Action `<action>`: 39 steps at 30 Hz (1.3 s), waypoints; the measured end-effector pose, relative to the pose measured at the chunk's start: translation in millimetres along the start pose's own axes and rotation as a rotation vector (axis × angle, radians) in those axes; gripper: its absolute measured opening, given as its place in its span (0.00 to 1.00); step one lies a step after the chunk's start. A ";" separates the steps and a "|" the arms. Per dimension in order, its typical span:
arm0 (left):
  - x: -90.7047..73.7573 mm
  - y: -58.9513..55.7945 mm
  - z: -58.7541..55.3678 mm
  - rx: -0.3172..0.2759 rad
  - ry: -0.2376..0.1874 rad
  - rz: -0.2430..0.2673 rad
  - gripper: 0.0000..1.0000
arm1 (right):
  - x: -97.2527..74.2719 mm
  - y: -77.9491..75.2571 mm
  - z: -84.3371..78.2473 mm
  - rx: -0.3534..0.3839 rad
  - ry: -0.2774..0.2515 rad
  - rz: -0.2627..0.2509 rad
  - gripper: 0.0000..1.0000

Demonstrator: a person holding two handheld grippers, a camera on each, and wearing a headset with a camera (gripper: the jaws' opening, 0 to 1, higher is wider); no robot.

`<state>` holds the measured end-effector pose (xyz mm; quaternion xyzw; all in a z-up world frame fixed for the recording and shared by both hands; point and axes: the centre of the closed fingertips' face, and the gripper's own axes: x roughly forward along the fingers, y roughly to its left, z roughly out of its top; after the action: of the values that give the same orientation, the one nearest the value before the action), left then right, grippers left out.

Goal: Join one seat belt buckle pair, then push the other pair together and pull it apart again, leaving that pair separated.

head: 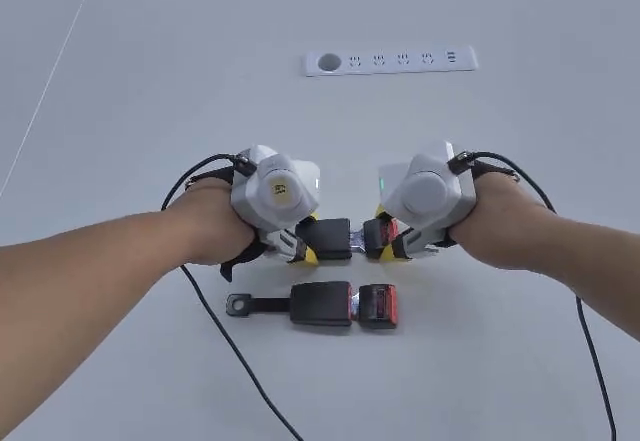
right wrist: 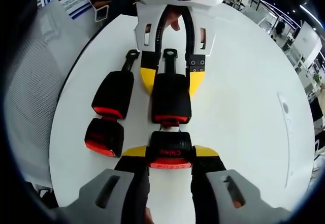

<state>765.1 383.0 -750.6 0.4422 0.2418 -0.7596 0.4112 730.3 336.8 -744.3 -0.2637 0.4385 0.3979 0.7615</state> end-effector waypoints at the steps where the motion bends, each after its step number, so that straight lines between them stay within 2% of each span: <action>1: 0.1 -0.1 -0.3 -0.001 0.000 0.000 0.31 | 0.8 -0.1 0.9 -0.003 0.004 -0.002 0.28; 5: 0.1 -0.3 -0.4 -0.004 -0.002 0.003 0.31 | 0.7 -0.6 1.0 0.016 -0.007 0.002 0.28; 10: 0.0 -0.2 -0.7 -0.008 -0.013 0.006 0.31 | 2.2 -0.7 2.7 -0.003 0.019 0.005 0.27; 31: 0.4 0.9 0.0 -0.004 -0.003 0.003 0.31 | 0.9 -1.6 1.8 0.000 0.013 -0.001 0.28; 39: -0.4 1.5 0.0 -0.011 -0.005 0.002 0.31 | -2.2 -0.1 -1.0 0.021 0.009 0.007 0.28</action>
<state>766.5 382.4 -750.3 0.4383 0.2442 -0.7589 0.4150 729.3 335.2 -742.8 -0.2559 0.4472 0.3946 0.7608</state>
